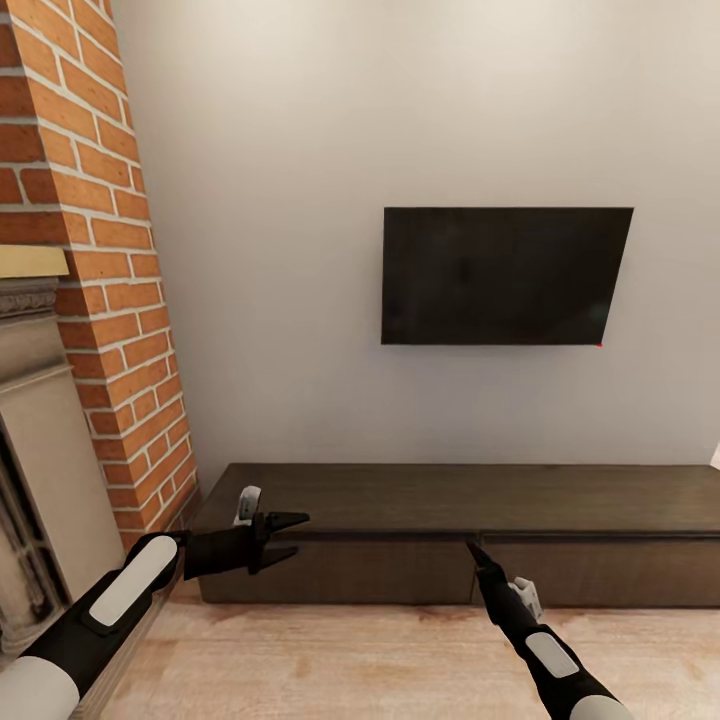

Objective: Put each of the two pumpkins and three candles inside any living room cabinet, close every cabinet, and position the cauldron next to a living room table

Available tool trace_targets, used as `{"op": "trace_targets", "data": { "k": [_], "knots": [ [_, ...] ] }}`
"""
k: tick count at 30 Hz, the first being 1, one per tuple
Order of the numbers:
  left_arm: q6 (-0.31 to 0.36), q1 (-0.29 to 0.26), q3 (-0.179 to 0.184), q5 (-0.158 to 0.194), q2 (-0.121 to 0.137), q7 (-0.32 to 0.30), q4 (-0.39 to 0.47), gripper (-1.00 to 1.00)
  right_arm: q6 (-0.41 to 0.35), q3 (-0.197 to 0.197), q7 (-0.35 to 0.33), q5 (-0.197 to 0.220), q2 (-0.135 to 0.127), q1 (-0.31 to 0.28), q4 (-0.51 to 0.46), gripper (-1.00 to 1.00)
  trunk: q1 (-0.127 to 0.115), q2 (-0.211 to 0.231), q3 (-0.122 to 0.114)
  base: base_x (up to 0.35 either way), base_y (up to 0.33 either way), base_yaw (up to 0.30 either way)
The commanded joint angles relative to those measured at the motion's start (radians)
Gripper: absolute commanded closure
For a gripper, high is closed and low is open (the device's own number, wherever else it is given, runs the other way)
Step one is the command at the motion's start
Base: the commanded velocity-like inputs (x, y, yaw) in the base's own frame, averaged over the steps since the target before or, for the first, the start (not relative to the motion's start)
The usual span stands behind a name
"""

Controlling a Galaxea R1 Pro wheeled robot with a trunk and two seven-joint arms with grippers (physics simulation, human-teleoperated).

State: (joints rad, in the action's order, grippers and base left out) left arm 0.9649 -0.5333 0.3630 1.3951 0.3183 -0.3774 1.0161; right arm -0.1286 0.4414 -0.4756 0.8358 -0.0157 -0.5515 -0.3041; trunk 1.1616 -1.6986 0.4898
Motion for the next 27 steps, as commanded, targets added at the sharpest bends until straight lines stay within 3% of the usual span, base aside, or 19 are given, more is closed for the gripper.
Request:
{"op": "trace_targets", "data": {
  "k": [1, 7, 13, 15, 27],
  "knots": [
    [0.0, -0.001, 0.002, -0.004, 0.001, -0.008, -0.001, -1.0, -0.002, 0.005, -0.001, 0.01, 0.0, -0.001, 0.0, -1.0, 0.004, -0.008, 0.004, 0.0, 0.0, 0.0],
    [0.001, -0.001, 0.003, -0.002, 0.001, -0.008, 0.0, -1.0, 0.009, 0.007, -0.004, 0.02, -0.001, -0.001, 0.0, -1.0, 0.027, -0.05, 0.023, 0.0, 0.0, 0.0],
    [0.001, -0.002, 0.004, 0.001, -0.001, -0.008, 0.001, -1.0, 0.002, 0.01, -0.036, 0.128, -0.002, -0.001, 0.0, -1.0, 0.05, -0.092, 0.042, 0.0, 0.0, 0.0],
    [0.001, -0.001, 0.004, 0.001, -0.001, -0.008, 0.001, -1.0, -0.001, 0.01, -0.043, 0.144, -0.002, -0.001, 0.0, -1.0, 0.058, -0.106, 0.048, 0.0, 0.0, 0.0],
    [0.001, -0.001, 0.004, 0.001, -0.001, -0.008, 0.001, -1.0, -0.02, 0.01, -0.063, 0.162, -0.002, -0.001, 0.0, -1.0, 0.104, -0.19, 0.086, 0.0, 0.0, 0.0]
  ]
}}
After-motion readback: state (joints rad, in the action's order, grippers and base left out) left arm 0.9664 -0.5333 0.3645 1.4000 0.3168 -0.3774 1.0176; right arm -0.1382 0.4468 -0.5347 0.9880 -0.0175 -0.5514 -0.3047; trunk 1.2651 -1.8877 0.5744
